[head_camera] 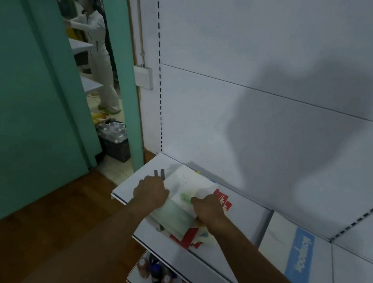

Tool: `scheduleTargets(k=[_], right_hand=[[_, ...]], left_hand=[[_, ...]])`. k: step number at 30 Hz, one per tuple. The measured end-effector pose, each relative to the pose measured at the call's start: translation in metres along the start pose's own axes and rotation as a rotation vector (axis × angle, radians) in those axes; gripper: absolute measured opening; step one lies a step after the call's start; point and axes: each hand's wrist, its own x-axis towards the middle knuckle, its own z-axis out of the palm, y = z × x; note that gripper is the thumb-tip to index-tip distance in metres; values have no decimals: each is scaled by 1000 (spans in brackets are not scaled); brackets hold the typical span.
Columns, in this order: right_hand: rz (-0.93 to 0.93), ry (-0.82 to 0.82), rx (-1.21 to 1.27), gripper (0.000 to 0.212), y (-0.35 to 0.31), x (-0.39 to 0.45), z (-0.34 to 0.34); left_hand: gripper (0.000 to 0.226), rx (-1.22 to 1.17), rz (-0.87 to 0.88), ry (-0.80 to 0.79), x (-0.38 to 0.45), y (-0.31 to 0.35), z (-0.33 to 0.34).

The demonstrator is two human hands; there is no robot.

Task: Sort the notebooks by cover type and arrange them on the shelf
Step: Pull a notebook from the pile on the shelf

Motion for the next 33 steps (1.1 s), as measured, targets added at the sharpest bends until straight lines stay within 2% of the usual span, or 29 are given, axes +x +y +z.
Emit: scheduleTargets(k=[3, 5, 7, 9, 11, 14, 17, 21, 22, 25, 28, 33], right_hand=[[26, 32, 42, 53, 0, 0, 4], [21, 46, 79, 48, 0, 0, 2], [10, 76, 91, 44, -1, 1, -3], [7, 109, 44, 43, -3, -2, -8], [27, 174, 30, 55, -2, -2, -15], [40, 248, 226, 53, 1, -2, -37], [75, 345, 405, 48, 11, -3, -71], [59, 459, 468, 20, 41, -14, -118], [60, 517, 451, 19, 54, -18, -130], [137, 647, 379, 34, 102, -36, -164], [198, 704, 275, 49, 154, -50, -200], [287, 724, 220, 43, 225, -65, -262]], left_hand=[[65, -116, 58, -54, 3, 4, -9], [74, -192, 59, -164, 7, 6, -14], [73, -270, 68, -253, 9, 9, -17], [68, -441, 59, -265, 12, 17, -20], [64, -584, 75, -244, 10, 32, -25], [42, -743, 182, -232, 6, 59, -27], [37, -822, 249, -320, -2, 87, -24], [45, -720, 323, -370, -22, 136, 9], [47, -677, 357, -366, -30, 150, 19], [55, -539, 489, -439, -60, 189, 58], [54, -444, 556, -552, -86, 226, 103], [41, -435, 525, -596, -124, 288, 159]])
